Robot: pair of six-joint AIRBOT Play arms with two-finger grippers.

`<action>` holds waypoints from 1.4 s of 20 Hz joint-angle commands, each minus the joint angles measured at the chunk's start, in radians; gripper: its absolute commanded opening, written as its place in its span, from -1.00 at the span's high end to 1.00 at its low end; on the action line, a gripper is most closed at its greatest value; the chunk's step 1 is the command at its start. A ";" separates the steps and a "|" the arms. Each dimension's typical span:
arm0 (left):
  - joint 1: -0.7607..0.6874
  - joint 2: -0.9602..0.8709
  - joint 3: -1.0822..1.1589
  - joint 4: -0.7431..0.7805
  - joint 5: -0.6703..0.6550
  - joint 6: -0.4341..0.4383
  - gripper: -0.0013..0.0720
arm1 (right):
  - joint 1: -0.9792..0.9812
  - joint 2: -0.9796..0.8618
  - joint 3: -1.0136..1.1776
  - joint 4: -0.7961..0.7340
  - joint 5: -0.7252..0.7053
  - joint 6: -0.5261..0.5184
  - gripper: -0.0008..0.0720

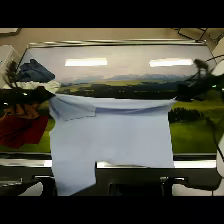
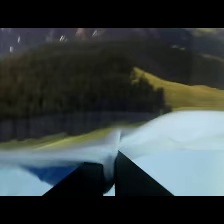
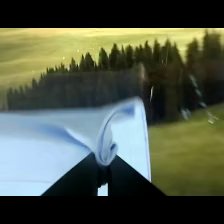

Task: Fold the clothes and pants, and hang the long-sleeved shirts on hangers.

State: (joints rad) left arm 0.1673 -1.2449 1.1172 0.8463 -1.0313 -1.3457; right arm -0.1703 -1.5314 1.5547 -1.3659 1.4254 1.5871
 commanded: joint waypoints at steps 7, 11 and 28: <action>-0.060 -0.307 0.140 -0.098 0.505 0.014 0.90 | 0.038 -0.161 -0.009 -0.027 -0.715 0.220 0.85; -0.117 -0.380 0.145 -0.094 0.552 0.046 0.90 | 0.038 -0.229 -0.009 -0.046 -0.724 0.296 0.85; 0.016 -0.338 0.063 0.193 -0.416 0.033 0.90 | -0.062 -0.182 -0.072 -0.074 0.114 0.037 0.84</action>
State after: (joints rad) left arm 0.1715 -1.5852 1.2427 0.9485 -1.3056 -1.2999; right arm -0.2283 -1.7149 1.5440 -1.4261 1.4353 1.6505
